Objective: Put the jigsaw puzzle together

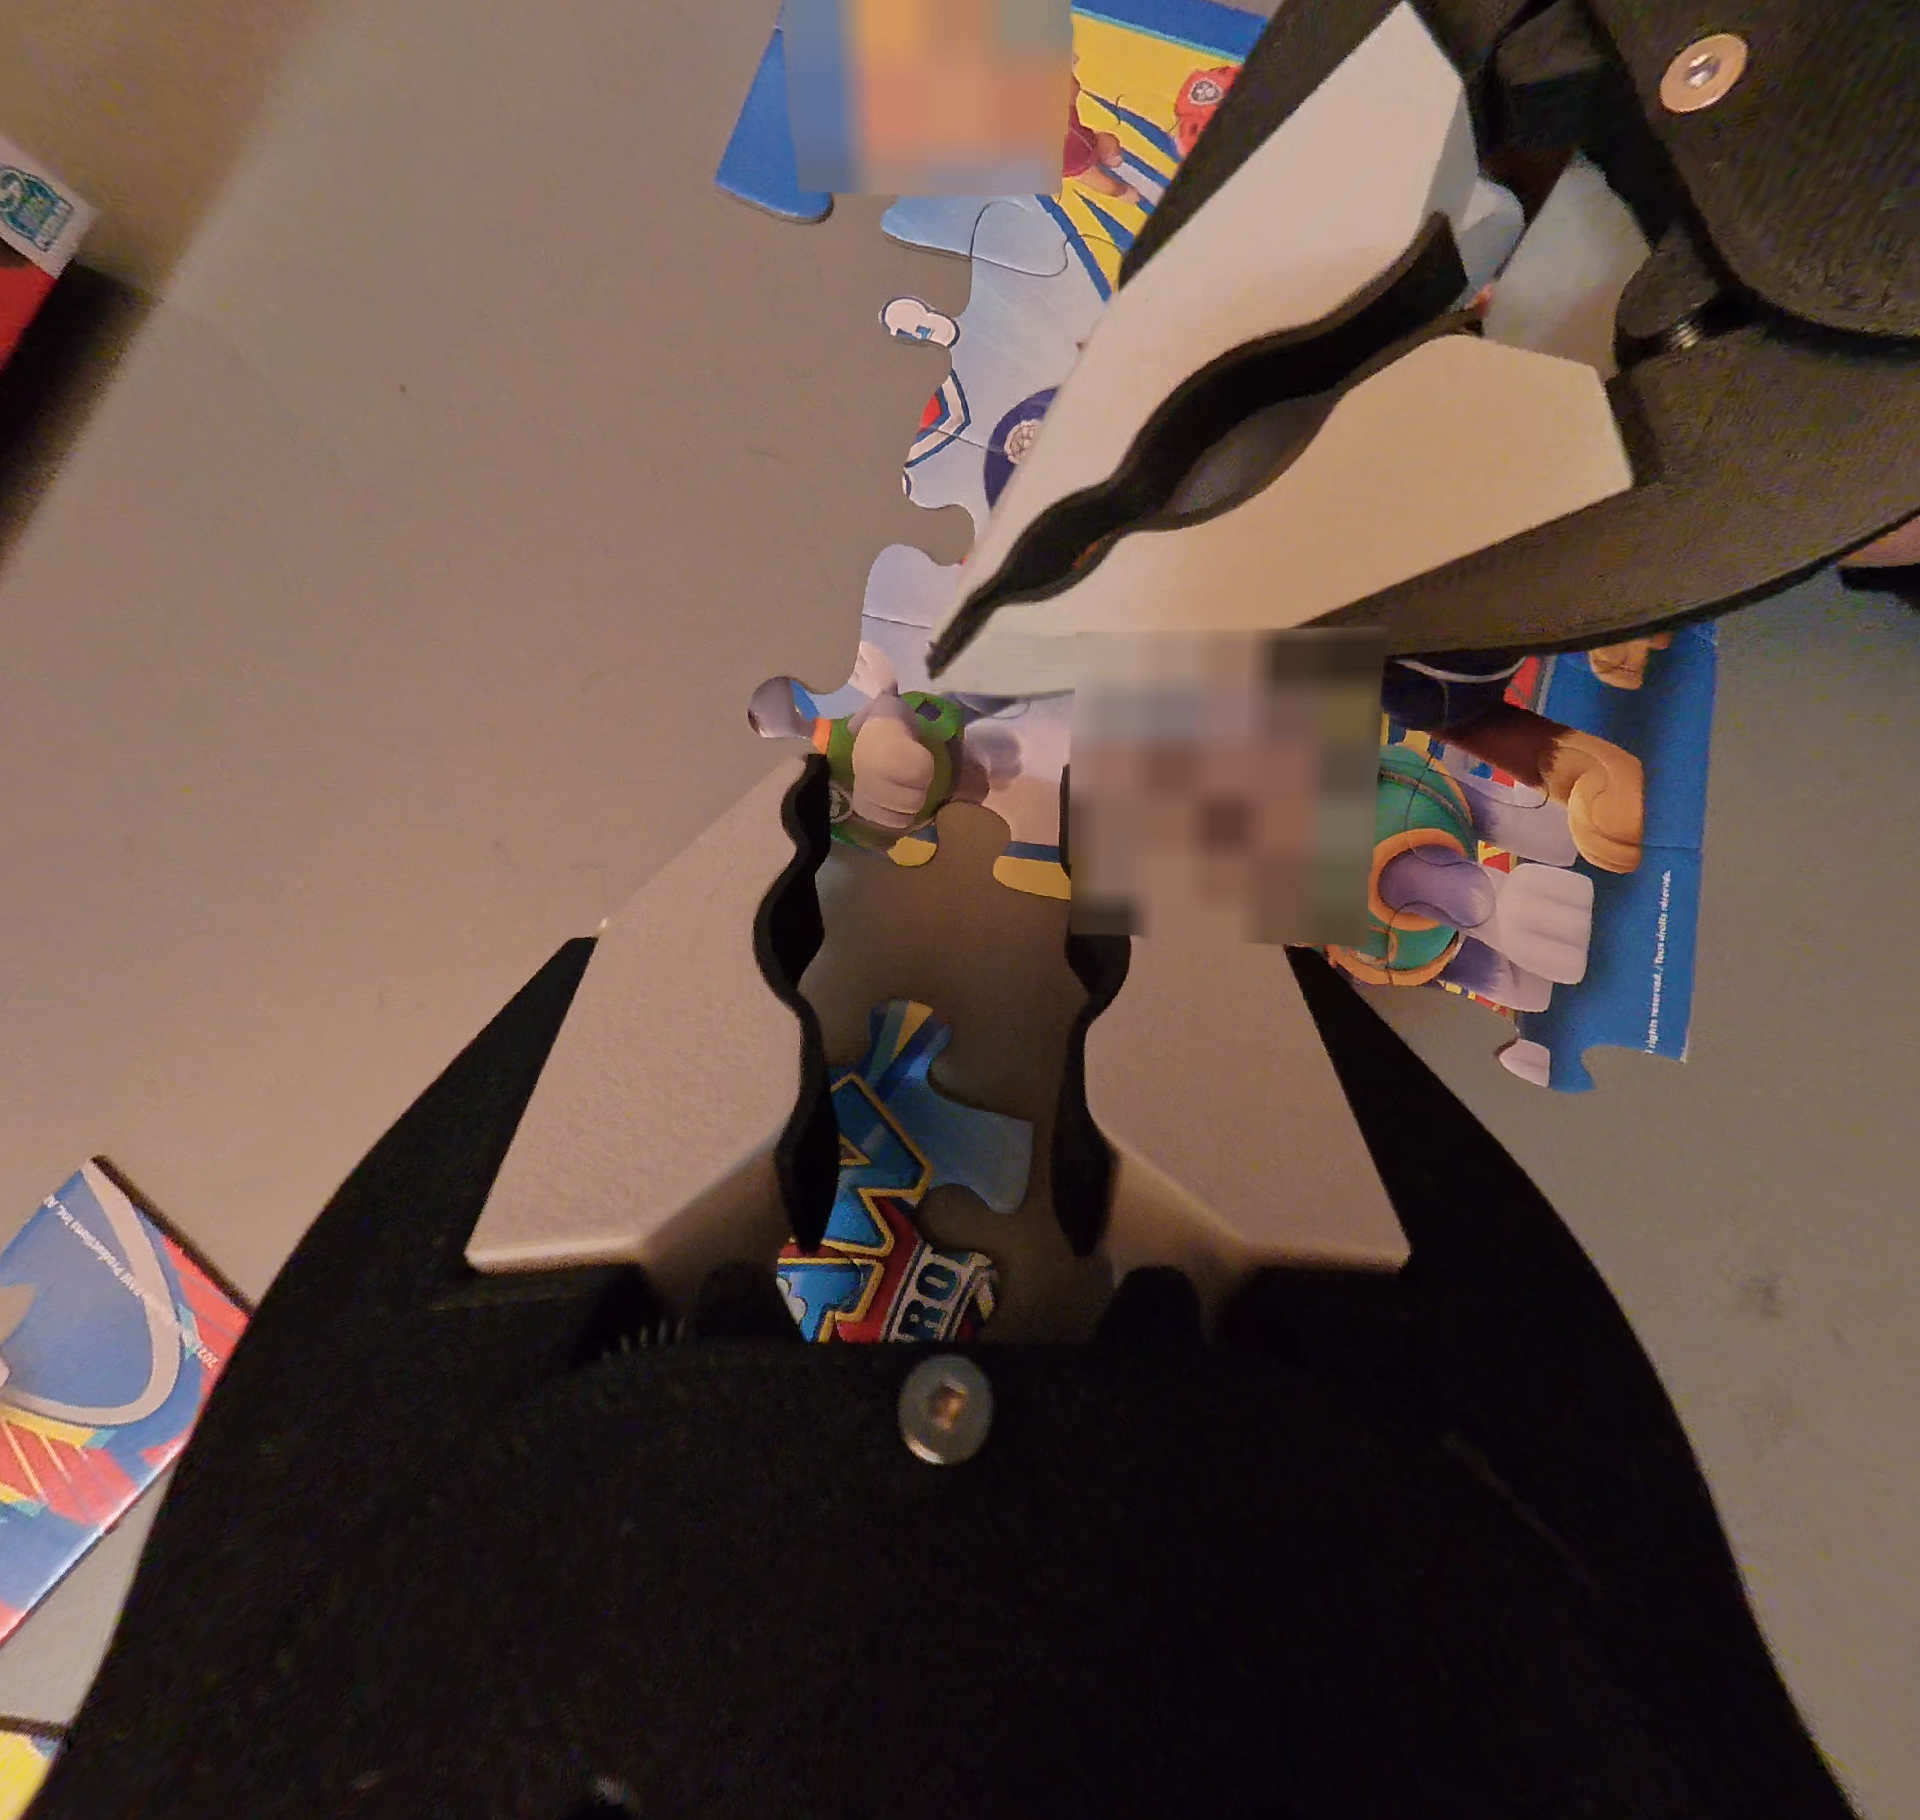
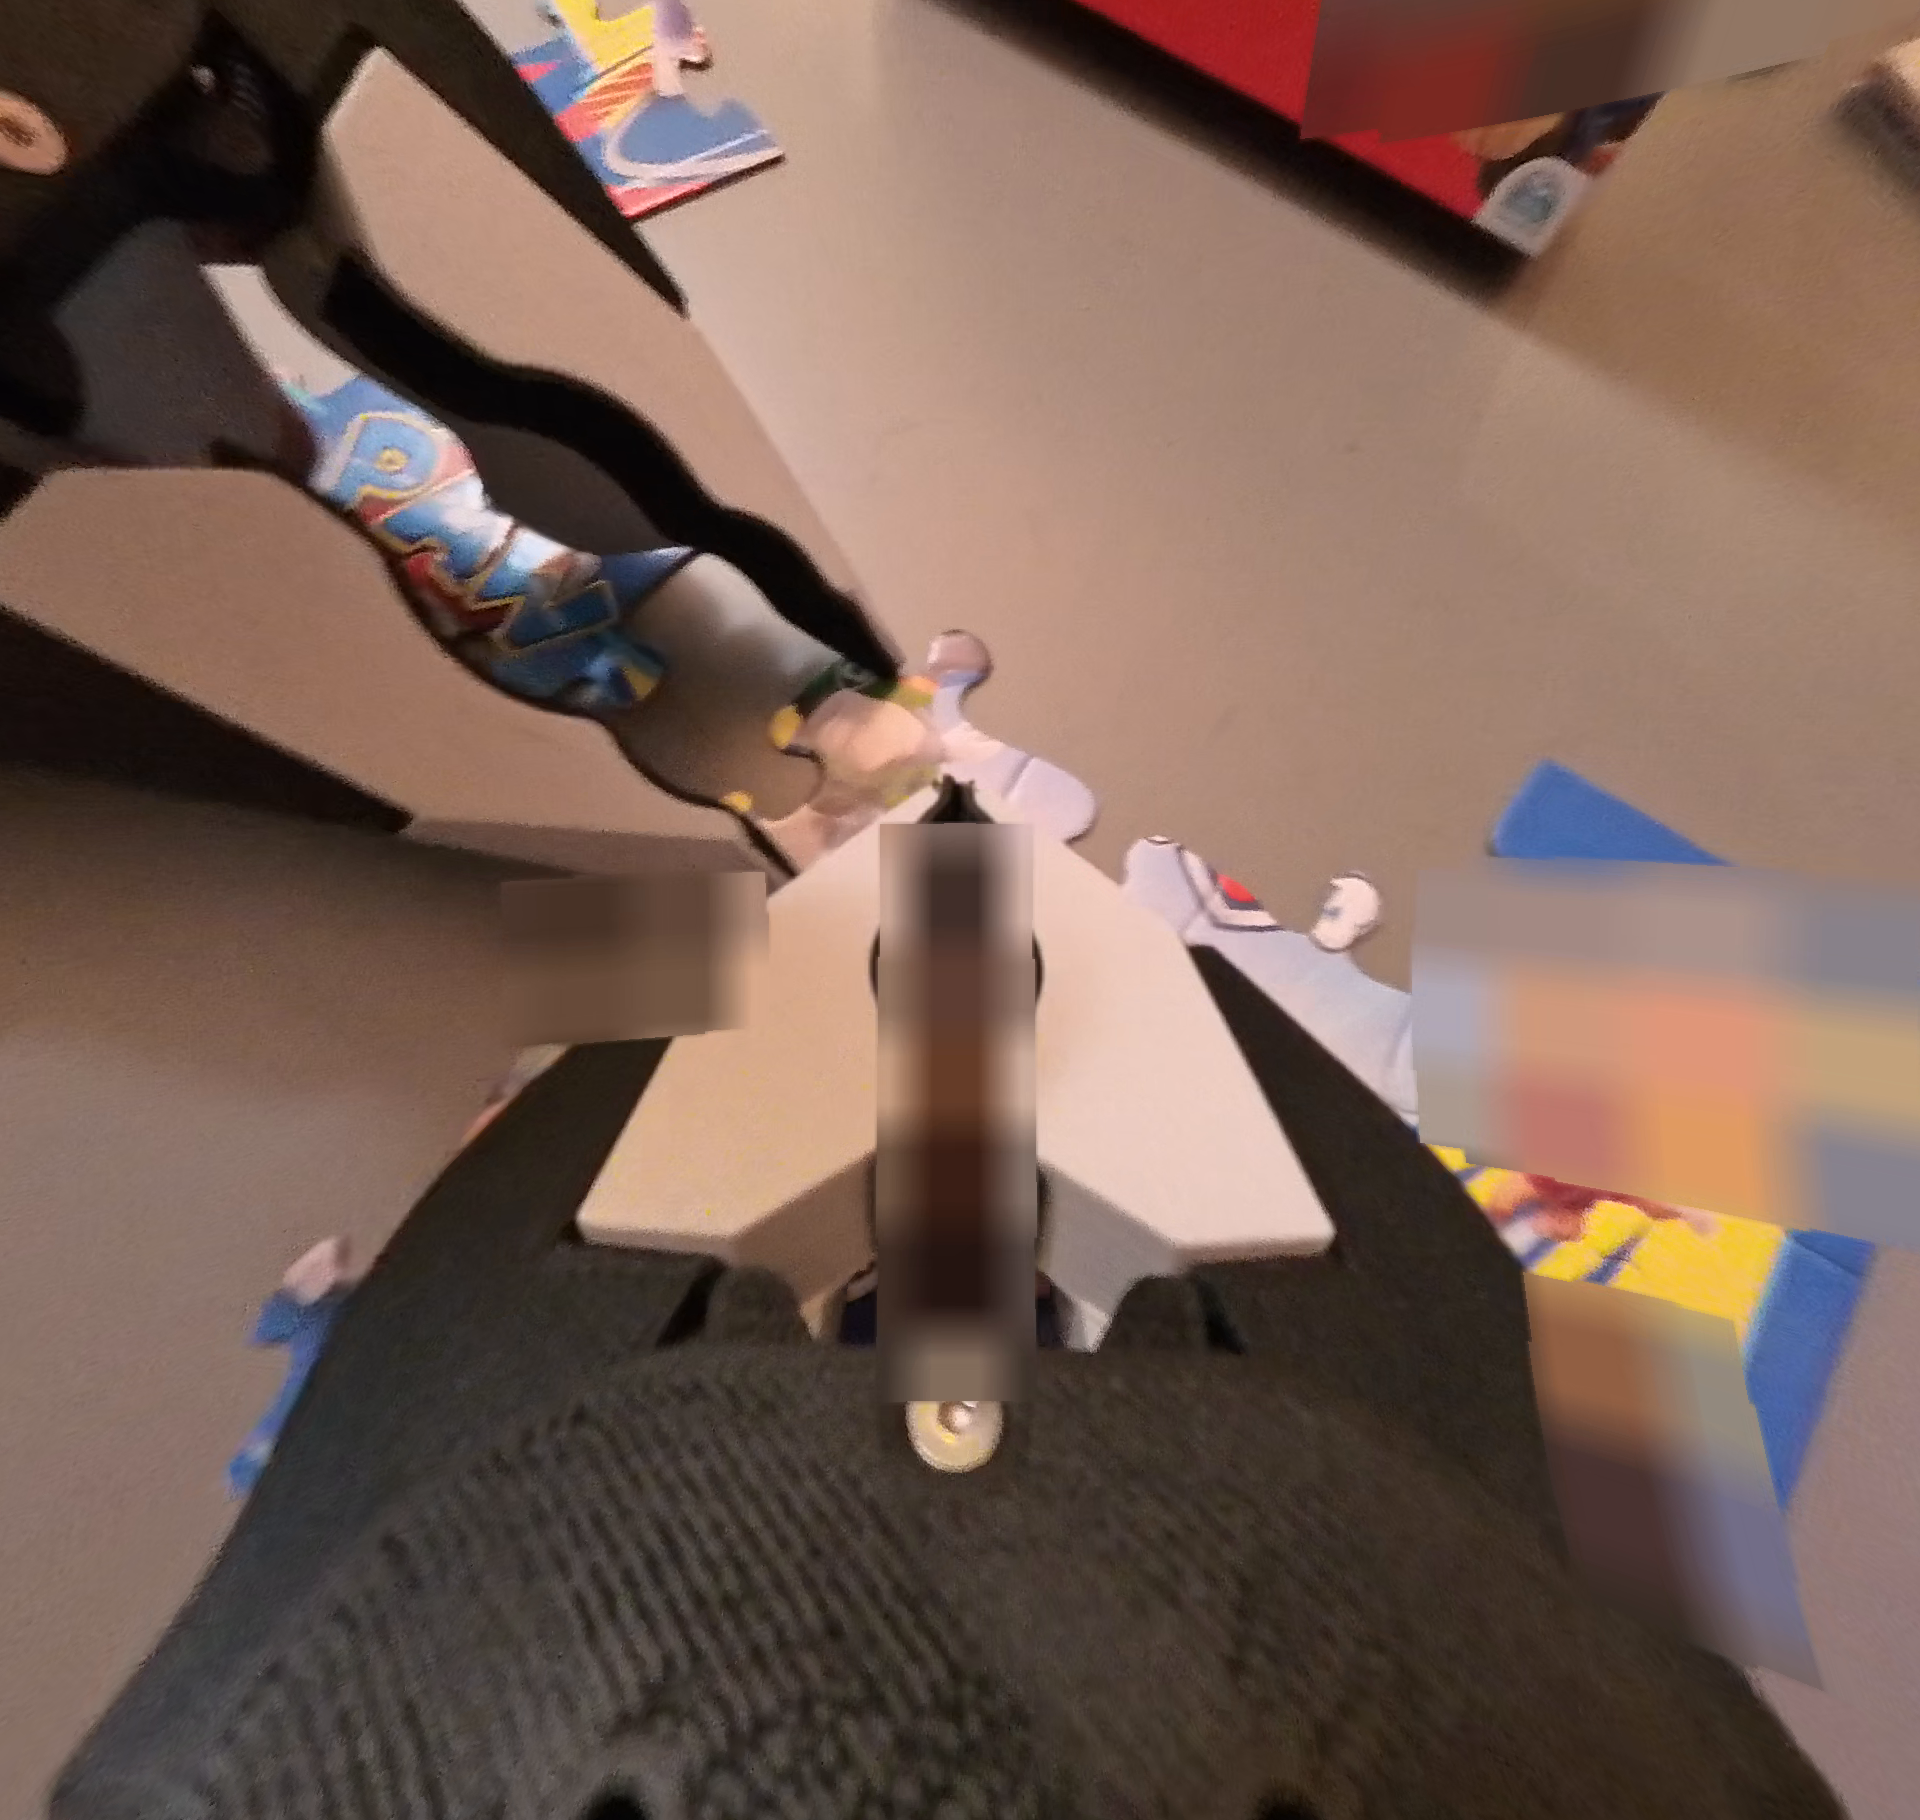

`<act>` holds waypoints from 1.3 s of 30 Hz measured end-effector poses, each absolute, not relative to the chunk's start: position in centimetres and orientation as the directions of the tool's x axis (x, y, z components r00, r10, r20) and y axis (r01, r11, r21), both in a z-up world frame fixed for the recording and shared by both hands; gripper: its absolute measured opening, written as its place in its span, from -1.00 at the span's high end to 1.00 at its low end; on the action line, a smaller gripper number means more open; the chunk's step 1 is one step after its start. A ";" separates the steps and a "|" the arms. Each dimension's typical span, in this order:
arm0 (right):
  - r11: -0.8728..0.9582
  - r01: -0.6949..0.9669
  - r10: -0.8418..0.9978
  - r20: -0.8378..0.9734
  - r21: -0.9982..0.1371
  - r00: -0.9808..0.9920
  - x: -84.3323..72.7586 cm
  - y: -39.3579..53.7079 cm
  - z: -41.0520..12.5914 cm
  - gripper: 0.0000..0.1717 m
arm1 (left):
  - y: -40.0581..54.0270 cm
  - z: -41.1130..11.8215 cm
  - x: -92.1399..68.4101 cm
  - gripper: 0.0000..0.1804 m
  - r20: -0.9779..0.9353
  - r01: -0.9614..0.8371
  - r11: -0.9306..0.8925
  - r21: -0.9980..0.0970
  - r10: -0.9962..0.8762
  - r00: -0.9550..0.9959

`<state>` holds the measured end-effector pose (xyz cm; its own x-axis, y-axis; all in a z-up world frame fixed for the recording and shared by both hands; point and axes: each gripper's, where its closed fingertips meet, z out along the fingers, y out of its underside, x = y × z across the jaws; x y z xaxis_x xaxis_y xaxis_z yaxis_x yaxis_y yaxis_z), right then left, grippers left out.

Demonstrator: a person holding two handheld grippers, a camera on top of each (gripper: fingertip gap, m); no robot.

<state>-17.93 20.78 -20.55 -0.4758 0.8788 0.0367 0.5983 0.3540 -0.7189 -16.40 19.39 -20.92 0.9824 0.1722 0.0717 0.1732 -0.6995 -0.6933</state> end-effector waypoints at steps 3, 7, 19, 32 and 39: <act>0.345 0.607 0.903 0.077 -0.715 -0.423 -18.5 22.2 -20.6 1.00 | 19.4 -20.9 -16.4 0.54 0.070 0.174 -0.700 -0.693 0.175 0.982; 0.323 0.599 0.868 -0.022 -0.733 -0.496 -17.7 20.0 -20.6 1.00 | 19.4 -20.9 -16.4 0.54 0.078 0.181 -0.699 -0.692 0.176 0.981; 0.077 0.476 0.924 -0.116 -0.876 -0.364 -15.7 25.8 -15.2 0.94 | 18.3 -16.2 -17.7 0.43 0.021 0.157 -0.569 -0.807 0.239 0.971; 0.049 0.343 0.848 -0.142 -0.938 -0.511 -12.0 20.7 -13.0 0.91 | 14.7 -8.3 -18.9 0.53 -0.166 -0.036 -0.270 -0.962 0.477 0.863; 0.068 0.324 0.653 -0.204 -0.944 -0.729 -8.4 10.2 -13.4 0.99 | 10.4 -7.9 -20.5 1.00 -0.190 -0.054 -0.223 -0.973 0.651 0.735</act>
